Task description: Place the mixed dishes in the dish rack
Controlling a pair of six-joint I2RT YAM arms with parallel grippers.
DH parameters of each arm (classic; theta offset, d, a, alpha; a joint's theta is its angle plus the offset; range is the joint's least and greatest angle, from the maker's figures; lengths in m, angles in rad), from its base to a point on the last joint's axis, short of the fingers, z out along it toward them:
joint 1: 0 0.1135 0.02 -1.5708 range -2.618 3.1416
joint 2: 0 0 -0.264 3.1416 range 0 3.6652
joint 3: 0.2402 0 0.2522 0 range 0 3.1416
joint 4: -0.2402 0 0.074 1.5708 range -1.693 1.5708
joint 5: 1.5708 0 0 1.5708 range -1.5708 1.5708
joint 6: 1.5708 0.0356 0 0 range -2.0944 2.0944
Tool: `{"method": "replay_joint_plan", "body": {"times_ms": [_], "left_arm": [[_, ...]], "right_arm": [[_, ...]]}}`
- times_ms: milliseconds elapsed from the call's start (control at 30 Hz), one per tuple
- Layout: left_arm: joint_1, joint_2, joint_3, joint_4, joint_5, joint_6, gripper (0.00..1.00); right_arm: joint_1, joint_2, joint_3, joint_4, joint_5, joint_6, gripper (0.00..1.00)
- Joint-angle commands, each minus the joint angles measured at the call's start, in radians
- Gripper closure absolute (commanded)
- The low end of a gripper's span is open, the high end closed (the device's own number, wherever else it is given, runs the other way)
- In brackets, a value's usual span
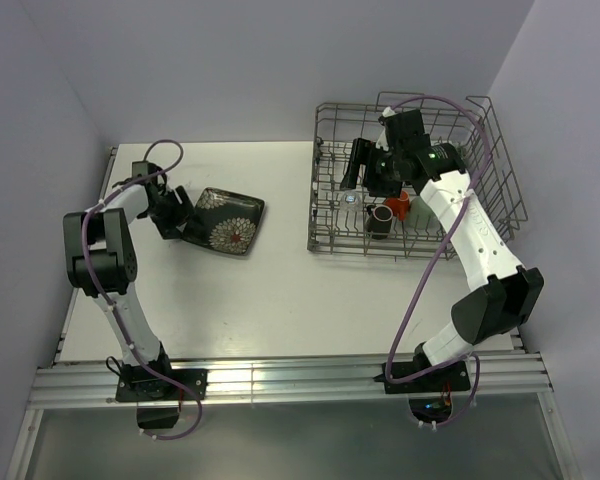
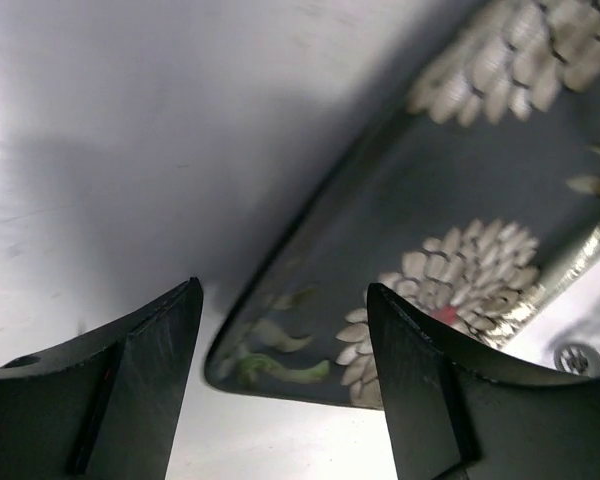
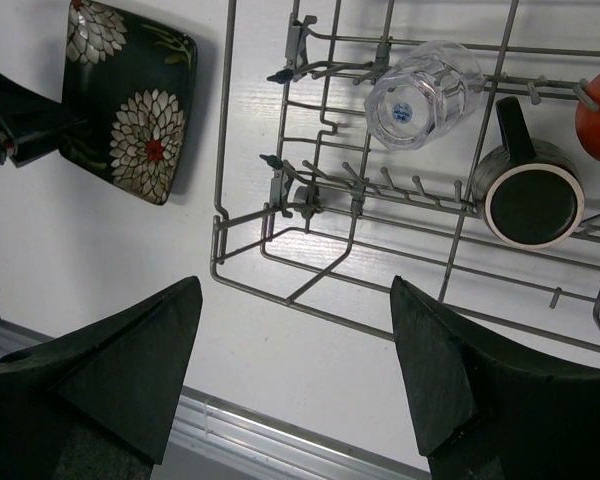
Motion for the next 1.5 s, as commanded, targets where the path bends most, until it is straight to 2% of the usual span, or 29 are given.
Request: {"method": "replay_joint_plan", "body": {"times_ms": [0, 133, 233, 267, 300, 333, 400, 567, 700, 800, 867, 1033, 1233, 1300, 1467], "left_arm": [[-0.003, 0.026, -0.016, 0.052, 0.116, 0.055, 0.28], [-0.002, 0.055, -0.036, 0.07, 0.162, 0.055, 0.34], [-0.002, 0.072, -0.071, 0.091, 0.173, 0.053, 0.46], [0.003, 0.083, -0.085, 0.095, 0.181, 0.052, 0.63], [0.005, 0.088, -0.093, 0.098, 0.191, 0.052, 0.72], [0.006, 0.092, -0.099, 0.101, 0.207, 0.05, 0.87], [0.011, 0.097, -0.119, 0.108, 0.211, 0.046, 0.99], [0.009, 0.037, -0.148, 0.119, 0.199, 0.018, 1.0], [0.009, -0.061, -0.179, 0.116, 0.184, -0.028, 1.0], [0.008, -0.159, -0.202, 0.102, 0.178, -0.071, 1.0], [0.008, -0.242, -0.224, 0.075, 0.166, -0.111, 1.0], [0.006, -0.395, -0.252, -0.005, 0.132, -0.132, 1.0], [0.006, -0.54, -0.309, -0.094, 0.158, -0.109, 1.0], [0.006, -0.593, -0.341, -0.114, 0.165, -0.102, 1.0], [0.006, -0.711, -0.395, -0.149, 0.188, -0.115, 1.0]], "right_arm": [[-0.004, -0.044, 0.003, 0.01, -0.011, 0.007, 0.17], [-0.004, -0.035, 0.01, 0.008, -0.009, 0.01, 0.17], [-0.004, -0.03, 0.01, 0.011, -0.018, 0.016, 0.17], [-0.004, -0.027, 0.01, 0.013, -0.02, 0.016, 0.17], [-0.002, -0.025, 0.01, 0.014, -0.023, 0.016, 0.17], [-0.004, -0.024, 0.01, 0.016, -0.024, 0.016, 0.17], [0.007, -0.009, 0.016, 0.01, -0.023, 0.008, 0.17], [0.074, 0.083, 0.131, -0.053, 0.023, -0.058, 0.16], [0.221, 0.204, 0.295, -0.133, 0.173, -0.15, 0.14], [0.272, 0.24, 0.335, -0.115, 0.219, -0.167, 0.11], [0.323, 0.261, 0.358, -0.121, 0.25, -0.179, 0.03], [0.43, 0.281, 0.314, -0.088, 0.345, -0.226, 0.0], [0.632, 0.278, 0.214, 0.011, 0.474, -0.326, 0.0], [0.703, 0.26, 0.152, 0.078, 0.485, -0.355, 0.0], [0.781, 0.208, 0.049, 0.21, 0.397, -0.369, 0.0]]}}
